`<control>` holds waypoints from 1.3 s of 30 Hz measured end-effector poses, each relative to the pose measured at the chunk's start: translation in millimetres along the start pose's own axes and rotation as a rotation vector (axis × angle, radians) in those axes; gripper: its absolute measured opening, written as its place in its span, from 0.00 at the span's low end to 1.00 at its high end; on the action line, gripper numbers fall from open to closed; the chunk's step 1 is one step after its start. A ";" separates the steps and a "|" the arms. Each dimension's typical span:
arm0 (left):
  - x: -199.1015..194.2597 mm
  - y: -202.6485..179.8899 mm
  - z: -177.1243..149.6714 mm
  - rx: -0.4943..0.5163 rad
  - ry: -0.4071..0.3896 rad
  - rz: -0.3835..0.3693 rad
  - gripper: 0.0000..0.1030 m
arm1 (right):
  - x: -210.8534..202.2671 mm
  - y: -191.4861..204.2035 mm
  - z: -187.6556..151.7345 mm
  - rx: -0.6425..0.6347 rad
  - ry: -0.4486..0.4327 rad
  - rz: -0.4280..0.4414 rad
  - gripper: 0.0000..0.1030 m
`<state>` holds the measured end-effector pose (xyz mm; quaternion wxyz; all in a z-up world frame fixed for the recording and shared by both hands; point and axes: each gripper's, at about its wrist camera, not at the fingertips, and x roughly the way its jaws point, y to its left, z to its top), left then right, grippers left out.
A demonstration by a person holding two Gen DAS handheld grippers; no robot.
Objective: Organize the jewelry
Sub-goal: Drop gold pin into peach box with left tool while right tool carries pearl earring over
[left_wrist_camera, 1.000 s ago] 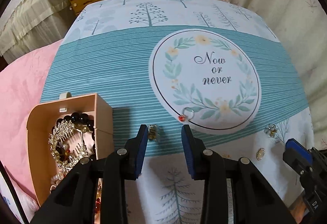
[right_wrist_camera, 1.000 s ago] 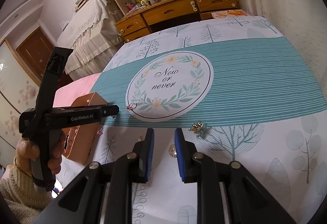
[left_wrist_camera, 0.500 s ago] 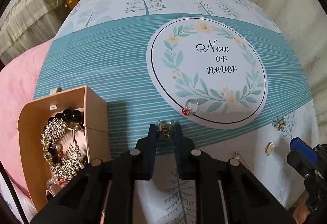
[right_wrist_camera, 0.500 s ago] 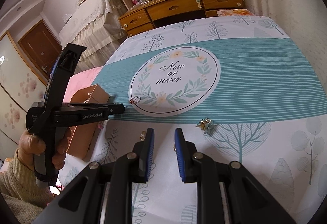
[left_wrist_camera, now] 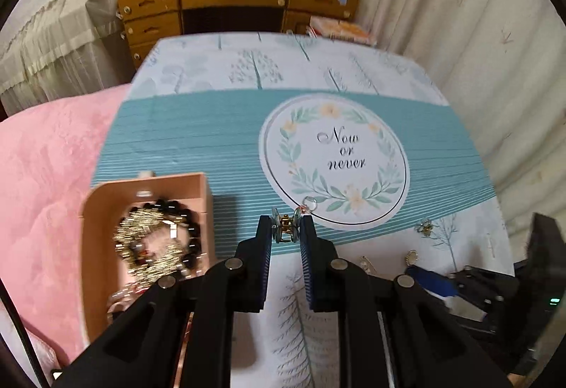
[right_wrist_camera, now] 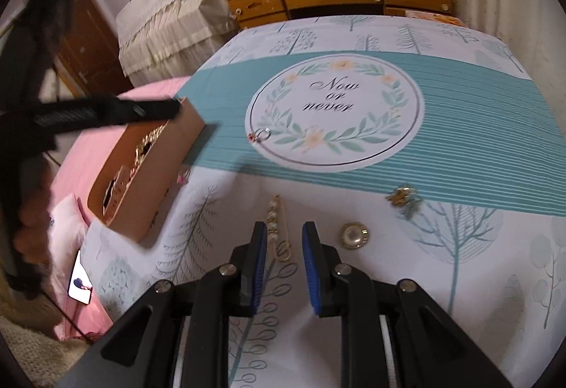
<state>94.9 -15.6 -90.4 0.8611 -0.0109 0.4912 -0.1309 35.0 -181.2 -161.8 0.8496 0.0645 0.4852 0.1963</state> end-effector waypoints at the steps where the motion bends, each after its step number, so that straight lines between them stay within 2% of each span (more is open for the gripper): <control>1: -8.3 4.5 -1.4 -0.005 -0.011 0.003 0.13 | 1.9 2.6 0.2 -0.007 0.006 -0.002 0.20; 6: -28.9 34.1 -9.5 -0.060 -0.030 0.023 0.13 | 14.8 17.8 1.5 -0.063 0.031 -0.045 0.20; 15: -28.5 85.2 -41.0 -0.152 0.025 0.027 0.13 | 24.1 35.5 -2.3 -0.159 0.019 -0.195 0.19; 16: -28.2 87.2 -43.1 -0.156 0.025 0.027 0.13 | 23.7 36.2 -2.4 -0.159 0.019 -0.205 0.19; 17: -29.6 90.6 -45.2 -0.160 0.023 0.027 0.13 | 23.9 35.7 -2.0 -0.154 0.020 -0.208 0.13; 20: -36.2 100.6 -49.4 -0.175 0.011 0.025 0.13 | 20.6 32.8 3.9 -0.102 0.031 -0.169 0.10; 21: -40.4 104.7 -50.2 -0.181 0.001 0.022 0.13 | 18.0 33.4 7.5 -0.088 0.027 -0.149 0.01; 29: -67.5 123.9 -47.3 -0.192 -0.067 0.016 0.13 | -34.2 69.7 55.3 -0.050 -0.086 0.123 0.00; 32: -73.1 129.5 -46.9 -0.197 -0.086 0.014 0.13 | -44.3 88.1 71.5 -0.074 -0.110 0.185 0.00; 34: -73.1 132.8 -48.6 -0.200 -0.087 0.010 0.13 | -39.0 90.9 77.0 -0.062 -0.083 0.190 0.00; 39: -62.4 139.9 -54.1 -0.190 -0.053 0.022 0.13 | -8.6 76.6 62.9 -0.041 0.035 0.043 0.06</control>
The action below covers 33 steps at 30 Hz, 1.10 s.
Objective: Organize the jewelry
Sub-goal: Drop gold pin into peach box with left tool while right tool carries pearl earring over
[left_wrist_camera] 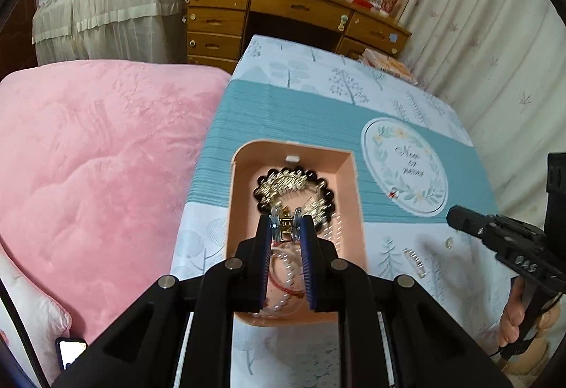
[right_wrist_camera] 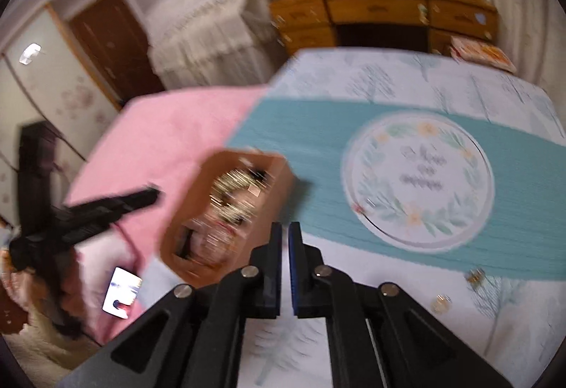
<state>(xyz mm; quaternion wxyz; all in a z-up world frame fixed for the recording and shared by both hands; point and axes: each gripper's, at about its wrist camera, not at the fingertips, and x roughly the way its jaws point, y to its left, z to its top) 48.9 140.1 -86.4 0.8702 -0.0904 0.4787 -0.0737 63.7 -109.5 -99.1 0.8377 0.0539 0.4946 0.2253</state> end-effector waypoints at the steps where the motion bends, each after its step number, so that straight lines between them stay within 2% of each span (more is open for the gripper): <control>1: 3.8 2.9 -0.9 -0.002 0.011 -0.001 0.13 | 4.8 -3.1 -5.1 -0.002 0.023 -0.017 0.07; 6: 22.6 9.9 -5.8 0.007 0.062 -0.006 0.13 | 29.2 -17.9 -31.2 -0.029 0.130 -0.108 0.20; 12: 37.8 7.4 -10.4 0.034 0.098 -0.013 0.14 | 38.9 -20.8 -46.6 -0.087 0.177 -0.155 0.20; 15: 42.0 5.4 -12.4 0.045 0.111 -0.009 0.14 | 43.5 -15.3 -52.0 -0.132 0.180 -0.190 0.20; 19: 40.6 3.3 -13.5 0.057 0.108 -0.011 0.15 | 43.1 -11.9 -53.7 -0.169 0.168 -0.195 0.19; 20: 39.6 2.5 -13.7 0.060 0.103 -0.009 0.16 | 42.7 -11.4 -53.9 -0.174 0.166 -0.200 0.18; 21: 38.5 1.7 -13.8 0.064 0.099 -0.006 0.17 | 42.6 -11.2 -54.4 -0.178 0.164 -0.213 0.11; 22: 37.2 0.4 -13.4 0.065 0.094 -0.004 0.18 | 42.5 -11.1 -54.5 -0.176 0.164 -0.217 0.08; 26: 34.4 -2.2 -12.9 0.070 0.084 -0.004 0.18 | 42.0 -11.1 -55.6 -0.164 0.160 -0.212 0.07; 29: 33.5 -1.7 -12.8 0.067 0.084 -0.005 0.18 | 39.2 -6.6 -55.3 -0.162 0.153 -0.198 0.07; 33: 26.9 0.9 -9.9 0.058 0.068 -0.007 0.18 | 22.7 9.7 -41.6 -0.158 0.102 -0.131 0.07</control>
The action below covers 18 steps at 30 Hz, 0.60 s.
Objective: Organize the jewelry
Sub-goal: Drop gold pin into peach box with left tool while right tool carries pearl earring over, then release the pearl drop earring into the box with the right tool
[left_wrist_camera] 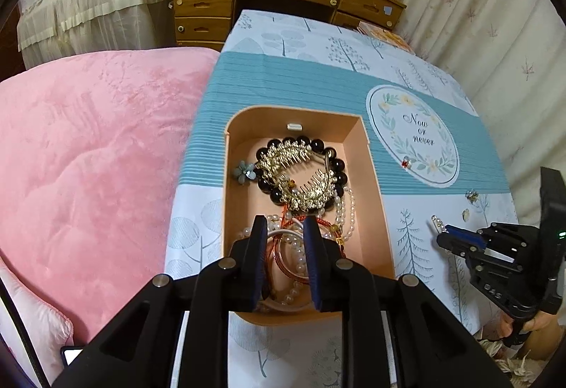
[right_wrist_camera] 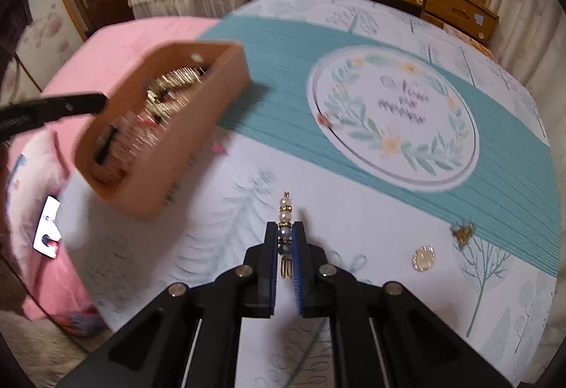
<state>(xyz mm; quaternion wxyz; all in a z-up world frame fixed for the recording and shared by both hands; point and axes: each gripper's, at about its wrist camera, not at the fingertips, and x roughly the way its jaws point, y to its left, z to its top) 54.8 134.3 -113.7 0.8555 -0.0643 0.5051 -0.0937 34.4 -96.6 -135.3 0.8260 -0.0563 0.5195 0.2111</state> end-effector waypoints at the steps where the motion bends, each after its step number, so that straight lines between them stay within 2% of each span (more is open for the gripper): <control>1: -3.4 1.2 1.0 -0.004 -0.008 0.000 0.18 | -6.1 3.8 5.4 -0.001 -0.017 0.024 0.07; 4: -12.9 4.8 3.6 -0.019 -0.031 -0.001 0.24 | -24.1 18.4 23.9 0.000 -0.065 0.127 0.07; 10: -30.5 12.4 6.2 -0.051 -0.075 0.007 0.32 | -35.8 49.9 56.5 -0.014 -0.110 0.240 0.07; 12: -36.3 13.7 6.6 -0.056 -0.095 0.019 0.40 | -33.1 58.6 67.2 -0.005 -0.115 0.257 0.07; 14: -42.4 14.5 6.5 -0.057 -0.123 0.042 0.56 | -27.7 64.3 73.1 0.005 -0.101 0.265 0.08; 18: -47.0 13.4 5.5 -0.044 -0.139 0.058 0.63 | -15.4 68.2 79.4 0.024 -0.074 0.292 0.09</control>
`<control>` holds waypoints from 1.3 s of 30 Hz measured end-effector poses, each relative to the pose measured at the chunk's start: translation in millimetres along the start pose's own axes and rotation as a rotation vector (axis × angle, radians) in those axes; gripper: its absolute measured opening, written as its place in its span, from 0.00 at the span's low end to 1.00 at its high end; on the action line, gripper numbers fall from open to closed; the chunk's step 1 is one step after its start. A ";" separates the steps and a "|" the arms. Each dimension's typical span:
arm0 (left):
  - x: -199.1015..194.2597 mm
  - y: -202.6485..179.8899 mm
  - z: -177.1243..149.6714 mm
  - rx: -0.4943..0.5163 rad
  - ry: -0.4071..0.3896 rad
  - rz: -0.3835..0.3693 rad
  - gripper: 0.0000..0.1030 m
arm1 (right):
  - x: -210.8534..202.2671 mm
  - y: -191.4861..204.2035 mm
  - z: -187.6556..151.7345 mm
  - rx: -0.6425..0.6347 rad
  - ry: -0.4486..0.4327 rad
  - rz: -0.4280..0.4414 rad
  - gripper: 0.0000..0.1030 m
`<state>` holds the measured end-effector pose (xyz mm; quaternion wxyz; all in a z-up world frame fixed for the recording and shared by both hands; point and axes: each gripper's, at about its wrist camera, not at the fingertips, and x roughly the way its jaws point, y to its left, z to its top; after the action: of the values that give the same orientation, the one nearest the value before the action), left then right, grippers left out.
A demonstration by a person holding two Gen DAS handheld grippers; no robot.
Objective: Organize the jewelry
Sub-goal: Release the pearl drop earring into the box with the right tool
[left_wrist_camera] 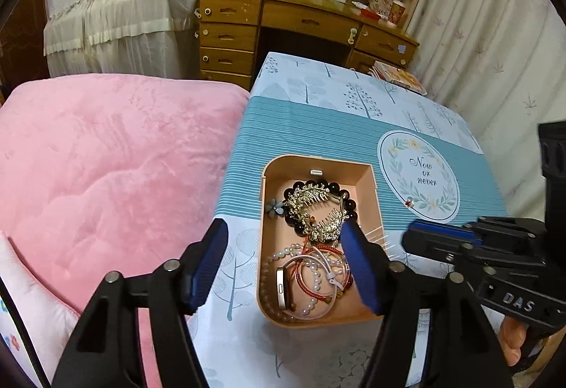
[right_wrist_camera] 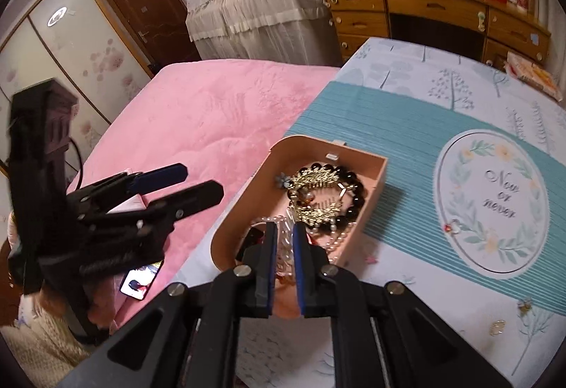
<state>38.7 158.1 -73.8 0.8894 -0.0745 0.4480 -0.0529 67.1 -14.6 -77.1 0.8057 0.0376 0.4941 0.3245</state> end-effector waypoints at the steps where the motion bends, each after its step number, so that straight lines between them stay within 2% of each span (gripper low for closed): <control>1: -0.3 -0.4 -0.2 0.005 0.001 0.000 0.63 | 0.4 -0.9 0.1 0.008 -0.001 0.011 0.09; 4: 0.9 -1.7 -1.0 0.016 0.006 0.008 0.64 | -6.0 -4.0 -1.0 0.019 -0.023 0.011 0.09; 11: 3.8 -5.4 -0.7 0.029 0.014 -0.007 0.64 | -32.0 -21.2 -12.0 0.029 -0.077 -0.084 0.09; 18: 4.4 -23.5 0.2 0.073 0.026 -0.007 0.65 | -74.5 -71.4 -26.5 0.118 -0.127 -0.172 0.09; 20: 3.5 -31.4 1.1 0.088 0.023 -0.009 0.69 | -89.4 -86.6 -30.8 0.146 -0.145 -0.204 0.09; 30: 7.8 -106.4 4.2 0.217 0.038 -0.062 0.70 | -143.8 -137.8 -57.9 0.220 -0.219 -0.303 0.09; 32: 12.0 -126.1 0.7 0.245 0.043 -0.087 0.77 | -146.8 -147.5 -66.1 0.241 -0.226 -0.306 0.09; 39: 48.8 -200.8 -24.9 0.380 0.139 -0.166 0.78 | -138.6 -176.8 -99.3 0.293 -0.206 -0.324 0.09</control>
<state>42.2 -49.3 -90.8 0.8469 0.0619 0.4826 -0.2145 29.8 -257.1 -88.1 0.8794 0.1073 0.4507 0.1102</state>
